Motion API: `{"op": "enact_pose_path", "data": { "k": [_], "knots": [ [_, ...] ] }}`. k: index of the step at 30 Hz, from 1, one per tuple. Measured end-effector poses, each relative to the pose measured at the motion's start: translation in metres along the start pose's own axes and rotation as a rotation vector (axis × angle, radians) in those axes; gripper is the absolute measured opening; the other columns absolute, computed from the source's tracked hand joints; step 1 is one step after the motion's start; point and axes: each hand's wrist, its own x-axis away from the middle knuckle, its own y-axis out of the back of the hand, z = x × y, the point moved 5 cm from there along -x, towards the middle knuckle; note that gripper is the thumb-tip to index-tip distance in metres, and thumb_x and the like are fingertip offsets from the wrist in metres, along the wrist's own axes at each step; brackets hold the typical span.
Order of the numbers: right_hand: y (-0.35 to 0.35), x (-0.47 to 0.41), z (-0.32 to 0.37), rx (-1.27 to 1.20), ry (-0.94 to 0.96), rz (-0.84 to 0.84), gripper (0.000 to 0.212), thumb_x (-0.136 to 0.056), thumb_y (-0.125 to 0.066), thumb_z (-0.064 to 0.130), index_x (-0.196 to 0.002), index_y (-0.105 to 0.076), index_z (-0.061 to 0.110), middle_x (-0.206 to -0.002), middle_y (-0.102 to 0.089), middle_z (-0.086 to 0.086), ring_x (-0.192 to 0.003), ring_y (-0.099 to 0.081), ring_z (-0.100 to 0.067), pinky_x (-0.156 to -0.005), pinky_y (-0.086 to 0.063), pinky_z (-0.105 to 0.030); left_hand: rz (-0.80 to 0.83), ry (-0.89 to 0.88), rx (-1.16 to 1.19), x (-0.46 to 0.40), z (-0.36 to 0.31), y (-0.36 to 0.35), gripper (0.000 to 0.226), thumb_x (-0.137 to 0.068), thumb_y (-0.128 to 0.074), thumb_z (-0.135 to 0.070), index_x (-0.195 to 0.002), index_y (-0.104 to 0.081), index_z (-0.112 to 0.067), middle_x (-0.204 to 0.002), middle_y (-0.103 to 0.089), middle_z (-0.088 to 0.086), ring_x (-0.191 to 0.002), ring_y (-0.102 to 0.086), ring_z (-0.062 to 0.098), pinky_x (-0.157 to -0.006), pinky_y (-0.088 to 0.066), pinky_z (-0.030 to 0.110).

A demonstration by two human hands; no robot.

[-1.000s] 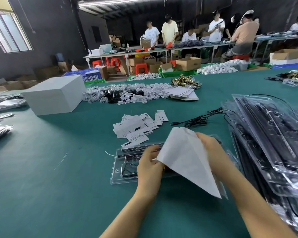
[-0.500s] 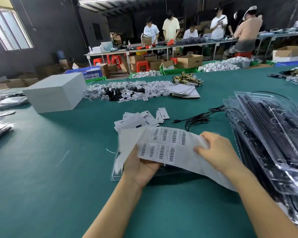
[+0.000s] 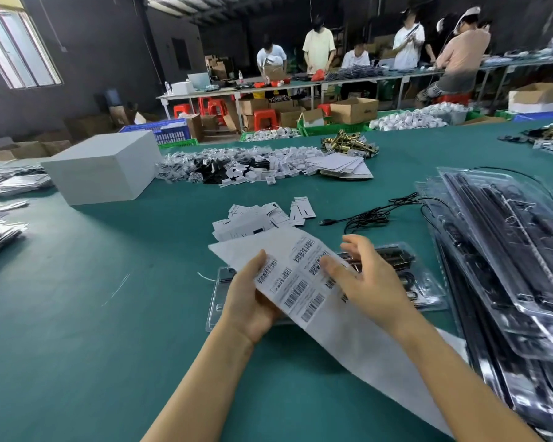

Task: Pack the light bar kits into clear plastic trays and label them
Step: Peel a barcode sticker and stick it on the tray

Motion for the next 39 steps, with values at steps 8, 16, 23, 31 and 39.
{"op": "enact_pose_path", "data": {
  "k": [8,16,23,31,39],
  "knots": [
    [-0.008,-0.004,-0.012,-0.600,-0.118,0.035,0.011,-0.084,-0.069,0.012,-0.089,-0.063,0.005,-0.083,-0.075,-0.008,-0.076,-0.072,-0.020,-0.059,-0.056,-0.023,0.074,-0.056,-0.129,-0.004,-0.008,-0.001,0.062,-0.082,-0.054,-0.059,-0.116,-0.062,-0.007,-0.106,-0.072,0.016,-0.090,-0.072,0.027,-0.066,-0.059,0.040],
    [-0.003,-0.007,-0.024,-0.580,-0.163,-0.153,0.015,-0.091,-0.063,0.026,-0.098,-0.057,0.014,-0.079,-0.074,0.000,-0.067,-0.070,-0.011,-0.047,-0.049,-0.018,0.161,-0.139,-0.360,-0.003,0.005,-0.004,0.061,-0.081,-0.060,0.013,-0.129,-0.049,-0.023,-0.106,-0.071,0.017,-0.087,-0.071,0.029,-0.067,-0.060,0.038],
    [-0.001,-0.007,-0.019,-0.514,-0.042,-0.056,0.026,-0.089,-0.063,0.005,-0.102,-0.055,0.027,-0.084,-0.073,-0.005,-0.072,-0.069,-0.014,-0.054,-0.049,-0.020,0.130,-0.289,-0.353,0.001,-0.001,-0.007,0.076,-0.086,-0.063,0.003,-0.136,-0.036,-0.048,-0.110,-0.071,0.013,-0.094,-0.070,0.029,-0.065,-0.057,0.033],
    [-0.002,-0.006,-0.017,-0.298,0.087,-0.180,0.016,-0.086,-0.067,0.005,-0.085,-0.064,0.020,-0.086,-0.068,0.001,-0.079,-0.064,-0.008,-0.075,-0.052,-0.022,0.124,-0.376,-0.511,0.008,0.001,-0.015,0.074,-0.077,-0.072,0.008,-0.127,-0.052,-0.043,-0.124,-0.064,0.014,-0.103,-0.067,0.030,-0.086,-0.056,0.037],
    [-0.008,0.012,0.012,0.477,0.662,-0.437,0.022,-0.072,-0.080,0.014,-0.091,-0.071,0.008,-0.100,-0.064,-0.009,-0.100,-0.050,-0.025,-0.090,-0.042,-0.033,0.022,-0.491,-0.646,0.010,0.001,-0.015,0.059,-0.075,-0.072,-0.012,-0.120,-0.053,-0.044,-0.101,-0.071,0.015,-0.097,-0.066,0.035,-0.093,-0.052,0.049]
  ]
}}
